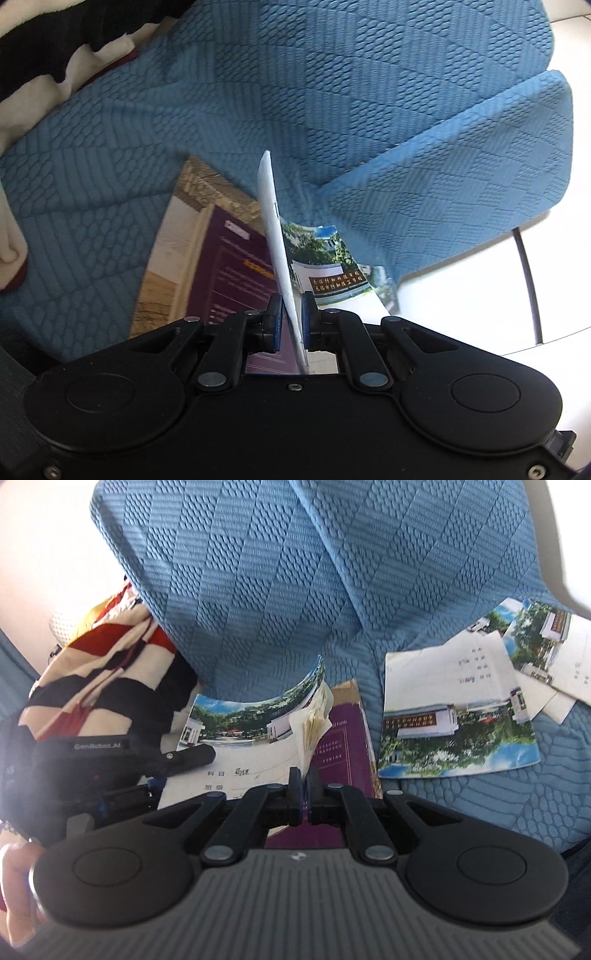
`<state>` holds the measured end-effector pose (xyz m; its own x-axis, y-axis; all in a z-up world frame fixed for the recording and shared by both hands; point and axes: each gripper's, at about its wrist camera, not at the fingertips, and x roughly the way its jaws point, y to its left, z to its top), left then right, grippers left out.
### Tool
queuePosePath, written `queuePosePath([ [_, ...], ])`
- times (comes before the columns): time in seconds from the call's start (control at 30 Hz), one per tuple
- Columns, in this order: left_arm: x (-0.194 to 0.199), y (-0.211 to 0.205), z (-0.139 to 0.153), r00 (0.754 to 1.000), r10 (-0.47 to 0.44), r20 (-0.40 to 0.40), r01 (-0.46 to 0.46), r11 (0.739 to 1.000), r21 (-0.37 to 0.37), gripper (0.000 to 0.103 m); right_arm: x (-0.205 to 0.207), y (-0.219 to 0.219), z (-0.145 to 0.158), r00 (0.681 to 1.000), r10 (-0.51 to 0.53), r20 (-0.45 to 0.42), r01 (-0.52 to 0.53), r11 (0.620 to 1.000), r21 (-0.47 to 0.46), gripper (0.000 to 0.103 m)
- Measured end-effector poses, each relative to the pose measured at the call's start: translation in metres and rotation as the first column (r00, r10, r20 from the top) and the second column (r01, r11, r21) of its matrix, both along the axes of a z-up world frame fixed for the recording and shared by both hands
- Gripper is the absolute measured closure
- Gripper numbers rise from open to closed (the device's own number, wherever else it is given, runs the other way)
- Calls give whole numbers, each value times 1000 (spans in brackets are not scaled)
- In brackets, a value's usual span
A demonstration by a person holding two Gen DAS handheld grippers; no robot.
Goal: Organize objects
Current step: 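Lower the photo booklet flat onto the purple paperback with the left gripper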
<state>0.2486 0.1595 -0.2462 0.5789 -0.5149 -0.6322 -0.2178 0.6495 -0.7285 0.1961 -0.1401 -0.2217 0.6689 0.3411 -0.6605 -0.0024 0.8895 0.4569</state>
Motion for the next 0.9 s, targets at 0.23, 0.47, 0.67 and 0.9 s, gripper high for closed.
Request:
queuePosePath([
  [0.23,8,-1,-12,999,8,-34,-6,998,60,95,2,8,-18,999,12,-43,-13,1000,-12,98],
  [0.47,14,-6,-19,997,1,-79,10,989,145,95,-2,13,-37,995,10,-99,-10,1000,6,97],
  [0.67,13,-8,-16,997,9,-82,6,984,177,76,-5,10,-42,990,-3,-143,7,1000,23,87],
  [0.9,1,-13,-2,998,10,-62,5,973,233,55,-16,-2,-37,983,15,-184,-10,1000,27,34],
])
